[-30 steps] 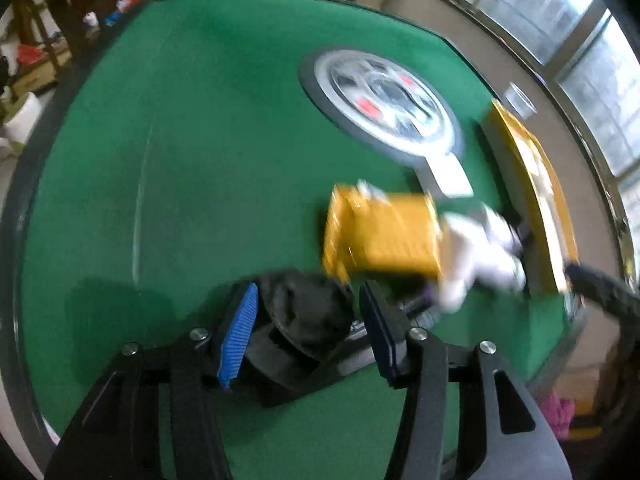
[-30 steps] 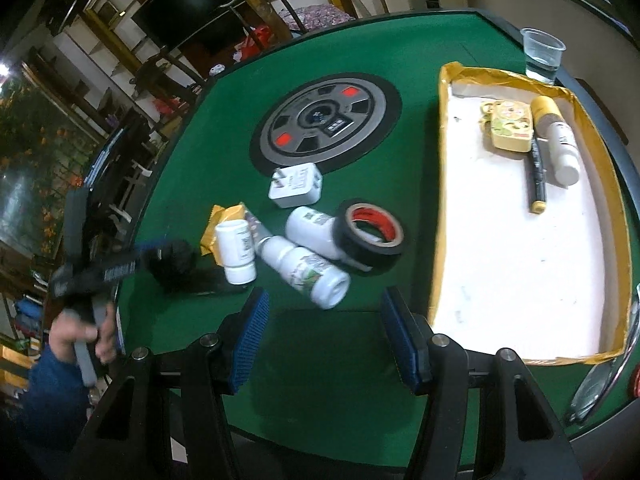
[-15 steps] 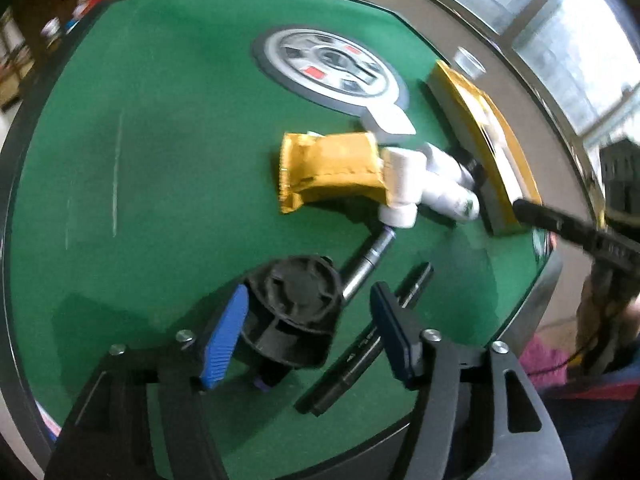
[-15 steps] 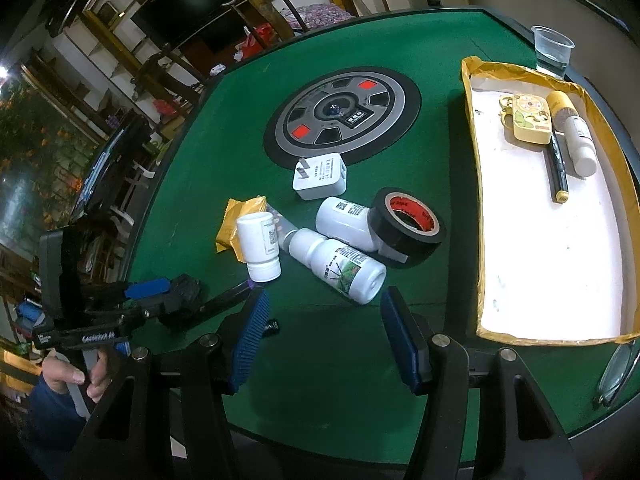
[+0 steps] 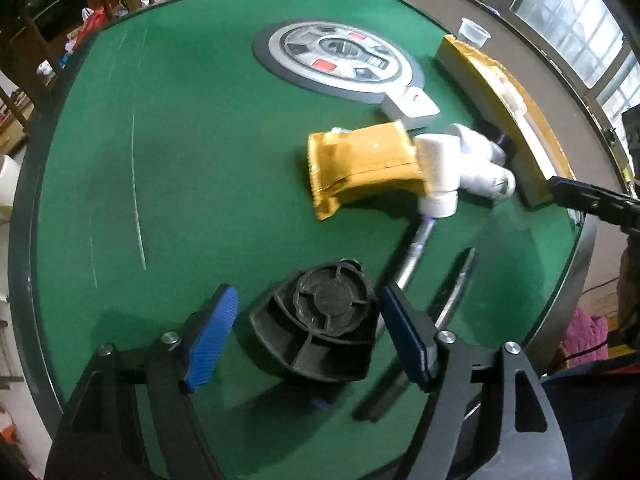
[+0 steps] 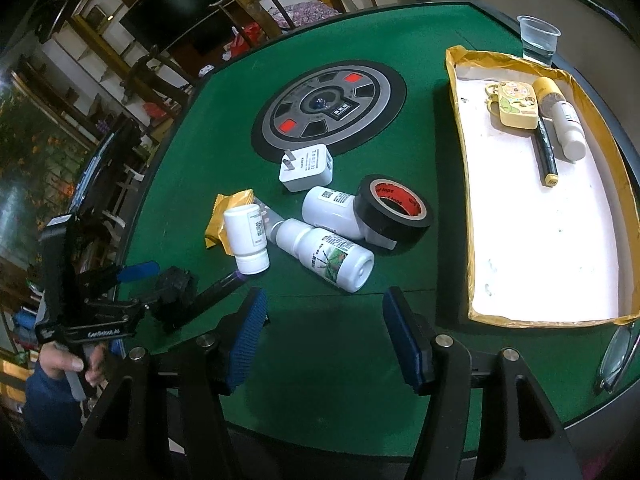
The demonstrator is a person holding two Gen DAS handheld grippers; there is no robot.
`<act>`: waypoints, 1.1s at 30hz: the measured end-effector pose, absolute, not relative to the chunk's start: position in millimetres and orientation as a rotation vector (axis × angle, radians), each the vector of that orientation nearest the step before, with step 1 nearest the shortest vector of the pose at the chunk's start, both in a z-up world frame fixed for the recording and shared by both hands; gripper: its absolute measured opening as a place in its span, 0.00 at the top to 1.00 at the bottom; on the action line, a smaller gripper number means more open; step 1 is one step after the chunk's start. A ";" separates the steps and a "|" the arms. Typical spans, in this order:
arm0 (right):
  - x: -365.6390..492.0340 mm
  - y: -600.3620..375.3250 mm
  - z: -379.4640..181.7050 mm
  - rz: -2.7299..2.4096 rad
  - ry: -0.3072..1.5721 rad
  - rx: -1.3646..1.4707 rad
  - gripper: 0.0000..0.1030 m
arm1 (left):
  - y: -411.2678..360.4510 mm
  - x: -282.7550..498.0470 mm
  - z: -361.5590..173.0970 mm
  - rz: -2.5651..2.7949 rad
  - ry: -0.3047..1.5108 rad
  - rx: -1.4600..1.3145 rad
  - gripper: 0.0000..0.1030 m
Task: Organize rigid objects
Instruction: 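Lift the black holder with the left gripper while the right gripper grasps a white bottle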
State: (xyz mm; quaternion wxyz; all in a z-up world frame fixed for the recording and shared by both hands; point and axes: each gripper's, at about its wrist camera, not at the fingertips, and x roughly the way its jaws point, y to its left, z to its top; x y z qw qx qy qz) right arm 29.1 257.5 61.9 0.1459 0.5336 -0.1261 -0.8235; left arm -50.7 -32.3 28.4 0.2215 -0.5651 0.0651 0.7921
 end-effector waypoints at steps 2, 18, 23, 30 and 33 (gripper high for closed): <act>28.8 257.0 61.0 -2.368 -0.363 1.538 0.46 | -36.3 -53.1 20.5 2.166 0.174 -1.593 0.24; -2.8 217.9 56.6 -2.215 0.078 1.485 0.57 | -57.0 -42.9 14.9 2.384 0.036 -1.643 0.34; -25.7 201.5 40.9 -2.099 0.243 1.517 0.57 | -59.6 -40.6 9.5 2.405 0.013 -1.637 0.34; -33.9 177.7 23.4 -1.994 0.473 1.536 0.59 | -55.9 -39.6 10.1 2.419 0.034 -1.632 0.34; -29.2 170.8 17.0 -1.989 0.541 1.556 0.67 | -51.3 -40.3 9.2 2.427 0.091 -1.630 0.34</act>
